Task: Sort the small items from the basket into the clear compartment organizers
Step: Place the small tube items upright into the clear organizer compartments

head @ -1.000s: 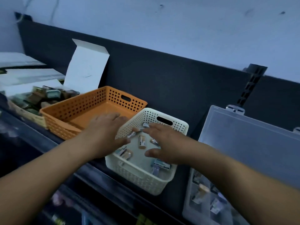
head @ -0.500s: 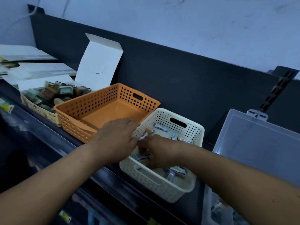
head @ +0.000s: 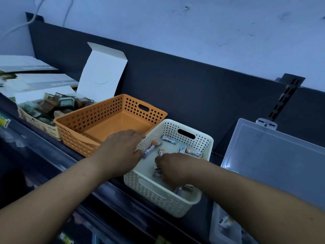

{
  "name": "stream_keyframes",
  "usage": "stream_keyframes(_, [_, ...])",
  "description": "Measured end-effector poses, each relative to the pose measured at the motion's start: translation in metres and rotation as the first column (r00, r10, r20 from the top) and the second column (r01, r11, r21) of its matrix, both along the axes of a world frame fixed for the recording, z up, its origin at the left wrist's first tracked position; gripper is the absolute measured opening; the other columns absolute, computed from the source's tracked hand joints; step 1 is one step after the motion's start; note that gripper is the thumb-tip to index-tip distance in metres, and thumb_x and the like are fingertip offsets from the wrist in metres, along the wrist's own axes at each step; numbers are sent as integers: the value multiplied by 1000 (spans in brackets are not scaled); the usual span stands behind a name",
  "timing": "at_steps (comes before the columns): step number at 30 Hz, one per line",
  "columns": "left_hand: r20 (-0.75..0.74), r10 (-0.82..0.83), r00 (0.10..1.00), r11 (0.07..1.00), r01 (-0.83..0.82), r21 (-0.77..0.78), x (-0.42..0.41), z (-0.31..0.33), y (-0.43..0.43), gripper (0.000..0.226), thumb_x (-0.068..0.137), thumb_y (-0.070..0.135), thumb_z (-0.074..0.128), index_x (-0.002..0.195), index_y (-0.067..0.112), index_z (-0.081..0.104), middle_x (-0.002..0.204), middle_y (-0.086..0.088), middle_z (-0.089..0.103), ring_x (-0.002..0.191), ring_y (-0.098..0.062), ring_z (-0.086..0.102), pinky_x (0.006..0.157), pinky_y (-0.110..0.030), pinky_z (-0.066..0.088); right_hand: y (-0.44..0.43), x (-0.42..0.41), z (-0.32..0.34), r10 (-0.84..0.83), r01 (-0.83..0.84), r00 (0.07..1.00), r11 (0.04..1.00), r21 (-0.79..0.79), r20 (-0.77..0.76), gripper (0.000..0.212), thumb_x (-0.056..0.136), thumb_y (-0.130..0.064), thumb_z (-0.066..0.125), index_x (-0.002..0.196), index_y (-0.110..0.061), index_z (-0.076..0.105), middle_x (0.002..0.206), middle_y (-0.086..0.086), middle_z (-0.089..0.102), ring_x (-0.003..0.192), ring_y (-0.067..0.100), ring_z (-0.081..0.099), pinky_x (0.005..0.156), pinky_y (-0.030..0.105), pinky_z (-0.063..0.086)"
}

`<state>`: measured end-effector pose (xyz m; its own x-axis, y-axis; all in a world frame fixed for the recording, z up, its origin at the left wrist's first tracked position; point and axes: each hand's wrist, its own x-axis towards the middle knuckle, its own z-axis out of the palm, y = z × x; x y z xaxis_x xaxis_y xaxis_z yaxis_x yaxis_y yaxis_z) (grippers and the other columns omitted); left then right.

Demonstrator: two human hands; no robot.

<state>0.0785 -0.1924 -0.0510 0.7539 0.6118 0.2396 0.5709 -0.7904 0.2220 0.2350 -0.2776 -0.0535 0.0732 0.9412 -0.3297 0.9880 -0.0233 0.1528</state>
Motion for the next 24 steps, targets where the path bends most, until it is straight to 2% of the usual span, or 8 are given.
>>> stream_keyframes(6, [23, 7, 1000, 1000, -6, -31, 0, -2, 2, 52, 95, 35, 45, 145, 28, 33, 144, 9, 39, 130, -12, 37, 109, -36, 31, -9, 4, 10, -58, 52, 991, 998, -47, -118, 29, 90, -32, 60, 112, -16, 50, 107, 6, 56, 90, 23, 55, 67, 32, 43])
stream_keyframes(9, [44, 20, 999, 999, -18, -47, 0, 1, 0, 51, 94, 33, 47, 143, 29, 35, 143, 11, 41, 129, -11, 39, 107, -34, 34, -8, 1, 9, -79, 73, 983, 996, -44, -164, 25, 91, -30, 61, 108, -14, 53, 101, 6, 56, 87, 22, 52, 62, 31, 39])
stream_keyframes(12, [107, 16, 994, 999, -11, -54, 1, 8, -5, 48, 94, 32, 50, 141, 31, 39, 139, 11, 45, 126, -12, 41, 103, -34, 36, -10, 8, 20, -112, 121, 954, 993, 13, -279, 18, 95, -28, 56, 103, -13, 56, 98, 5, 59, 87, 22, 56, 68, 33, 45])
stream_keyframes(14, [170, -5, 985, 993, 25, -112, 3, 15, -13, 46, 94, 32, 51, 139, 32, 42, 138, 12, 46, 123, -10, 43, 98, -31, 38, -17, 17, 32, -188, 230, 826, 973, 14, -532, 10, 97, -26, 53, 99, -17, 57, 95, 3, 64, 81, 17, 61, 66, 29, 50])
stream_keyframes(17, [305, -32, 952, 932, 138, -334, 13, 30, -32, 42, 92, 30, 58, 133, 32, 48, 128, 14, 54, 106, -3, 53, 79, -21, 43, -39, 25, 53, -238, 332, 510, 941, -66, -826, 11, 99, -18, 48, 94, -19, 58, 87, 2, 64, 74, 12, 60, 65, 24, 46])
stream_keyframes(20, [409, -9, 913, 857, 218, -468, 25, 45, -55, 25, 88, 26, 66, 112, 27, 61, 100, 10, 66, 84, -3, 63, 68, -21, 50, -62, 31, 64, -219, 366, 261, 924, -113, -940, 12, 100, -12, 48, 99, -13, 60, 91, 5, 64, 77, 12, 63, 77, 32, 47])
stream_keyframes(22, [458, 13, 889, 830, 246, -500, 35, 54, -73, 10, 87, 21, 67, 97, 23, 67, 85, 3, 70, 75, -6, 66, 68, -26, 56, -82, 35, 68, -190, 391, 175, 914, -109, -966, 13, 100, -10, 48, 102, -13, 61, 92, 3, 65, 78, 13, 64, 81, 32, 48])
stream_keyframes(24, [506, 42, 861, 766, 298, -570, 44, 60, -89, 5, 86, 16, 67, 91, 18, 68, 82, -4, 72, 76, -15, 69, 75, -36, 57, -103, 37, 72, -158, 434, 138, 897, -84, -978, 17, 100, -11, 47, 112, -12, 59, 92, 2, 66, 79, 15, 66, 72, 25, 50])
